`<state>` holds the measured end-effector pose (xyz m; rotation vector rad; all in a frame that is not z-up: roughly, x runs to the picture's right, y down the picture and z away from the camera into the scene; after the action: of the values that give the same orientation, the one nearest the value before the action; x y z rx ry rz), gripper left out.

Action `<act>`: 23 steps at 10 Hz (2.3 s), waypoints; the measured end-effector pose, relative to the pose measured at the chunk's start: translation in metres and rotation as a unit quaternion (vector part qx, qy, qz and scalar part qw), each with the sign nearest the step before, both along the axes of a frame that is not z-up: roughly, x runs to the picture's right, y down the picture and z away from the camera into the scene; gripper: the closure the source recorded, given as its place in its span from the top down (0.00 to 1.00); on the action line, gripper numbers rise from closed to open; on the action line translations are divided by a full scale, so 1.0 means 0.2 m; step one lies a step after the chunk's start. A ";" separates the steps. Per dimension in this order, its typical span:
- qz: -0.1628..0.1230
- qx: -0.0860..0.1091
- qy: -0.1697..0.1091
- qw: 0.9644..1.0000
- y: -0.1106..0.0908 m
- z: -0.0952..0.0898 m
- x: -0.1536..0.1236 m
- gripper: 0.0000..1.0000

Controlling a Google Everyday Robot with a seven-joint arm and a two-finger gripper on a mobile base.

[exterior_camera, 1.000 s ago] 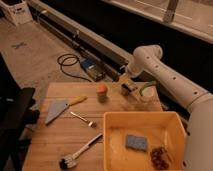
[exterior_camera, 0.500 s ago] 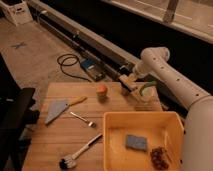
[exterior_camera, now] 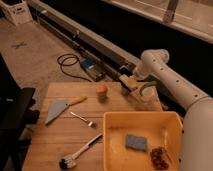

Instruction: Wipe table surface with eraser

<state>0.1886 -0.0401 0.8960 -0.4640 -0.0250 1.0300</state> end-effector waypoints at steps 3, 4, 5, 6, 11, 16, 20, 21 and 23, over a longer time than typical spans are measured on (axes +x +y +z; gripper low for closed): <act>0.002 -0.017 -0.004 1.000 0.05 0.02 -0.02 0.65; 0.003 -0.022 -0.006 1.000 0.07 0.02 -0.03 0.65; 0.003 -0.024 -0.008 1.000 0.08 0.03 -0.03 0.62; -0.001 -0.026 -0.009 1.000 0.10 0.03 -0.03 0.50; -0.017 -0.014 -0.017 1.000 0.07 -0.03 -0.06 0.04; -0.035 0.013 -0.036 0.999 0.03 -0.19 -0.15 0.00; -0.050 0.006 -0.060 0.997 0.11 -0.28 -0.24 0.00; -0.055 0.002 -0.065 0.996 0.14 -0.30 -0.26 0.00; -0.064 -0.013 -0.077 0.995 0.21 -0.33 -0.30 0.00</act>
<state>0.1289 0.0011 0.8292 -0.5600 -0.1179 0.8677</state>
